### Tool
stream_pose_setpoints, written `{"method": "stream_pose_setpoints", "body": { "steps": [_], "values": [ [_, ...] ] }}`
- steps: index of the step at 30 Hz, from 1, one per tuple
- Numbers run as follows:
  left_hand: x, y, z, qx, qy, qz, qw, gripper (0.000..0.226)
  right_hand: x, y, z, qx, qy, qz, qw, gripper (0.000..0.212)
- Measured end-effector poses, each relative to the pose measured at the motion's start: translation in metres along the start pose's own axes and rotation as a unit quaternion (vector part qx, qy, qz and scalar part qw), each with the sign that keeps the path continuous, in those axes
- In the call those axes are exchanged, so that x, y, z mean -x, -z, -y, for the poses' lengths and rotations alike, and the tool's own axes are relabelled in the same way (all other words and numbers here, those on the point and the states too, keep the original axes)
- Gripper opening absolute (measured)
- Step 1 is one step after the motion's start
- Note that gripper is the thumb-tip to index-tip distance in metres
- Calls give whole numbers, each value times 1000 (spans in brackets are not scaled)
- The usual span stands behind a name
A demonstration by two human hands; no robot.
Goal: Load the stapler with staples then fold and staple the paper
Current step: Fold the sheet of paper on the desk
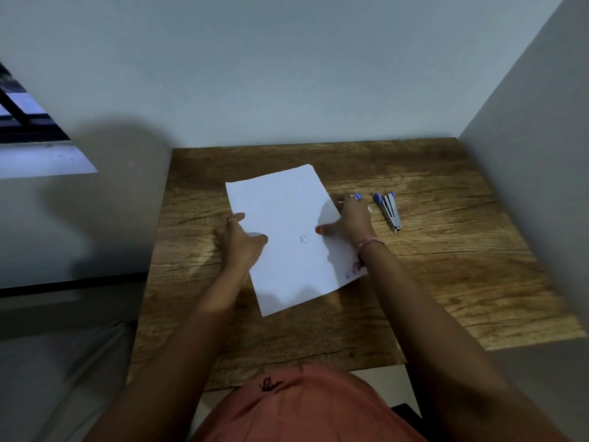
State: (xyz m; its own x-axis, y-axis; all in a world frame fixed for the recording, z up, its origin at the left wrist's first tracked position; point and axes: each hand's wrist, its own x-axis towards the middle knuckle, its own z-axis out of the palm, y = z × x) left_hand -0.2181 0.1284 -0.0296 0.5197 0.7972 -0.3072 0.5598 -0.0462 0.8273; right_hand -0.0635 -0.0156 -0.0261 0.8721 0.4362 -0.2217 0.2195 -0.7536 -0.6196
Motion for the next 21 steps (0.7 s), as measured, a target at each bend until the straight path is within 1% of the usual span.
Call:
{"method": "stream_pose_setpoints", "body": {
  "steps": [2,4,6,8,10,11,12,14,16,18,21],
  "values": [
    [2,0,0,-1,0,6,1000,63,2,2,0,-24,11,-1,1000,80],
    [3,1,1,3,0,11,1000,63,6,5,-1,-59,6,0,998,74],
    [3,5,2,24,1,-1,1000,65,11,6,-2,-120,-20,17,992,54],
    [2,8,2,73,11,-10,997,74,17,7,-3,-213,-38,45,975,31],
    [0,15,1,135,33,6,990,76,22,8,-2,-319,-45,59,945,26],
    [-2,19,0,161,45,30,985,71,23,11,-1,-362,-44,66,929,27],
    [-6,23,0,182,52,63,980,60,25,15,1,-396,-37,78,914,29],
    [-13,32,-2,223,34,116,967,37,27,24,5,-446,-6,107,889,31],
    [-18,41,-7,245,-2,115,963,31,29,33,8,-469,24,121,874,31],
    [-22,49,-15,238,-23,99,966,30,31,42,10,-487,45,117,864,32],
    [-26,56,-26,230,-15,124,965,23,30,52,13,-514,78,114,846,27]
  ]
}}
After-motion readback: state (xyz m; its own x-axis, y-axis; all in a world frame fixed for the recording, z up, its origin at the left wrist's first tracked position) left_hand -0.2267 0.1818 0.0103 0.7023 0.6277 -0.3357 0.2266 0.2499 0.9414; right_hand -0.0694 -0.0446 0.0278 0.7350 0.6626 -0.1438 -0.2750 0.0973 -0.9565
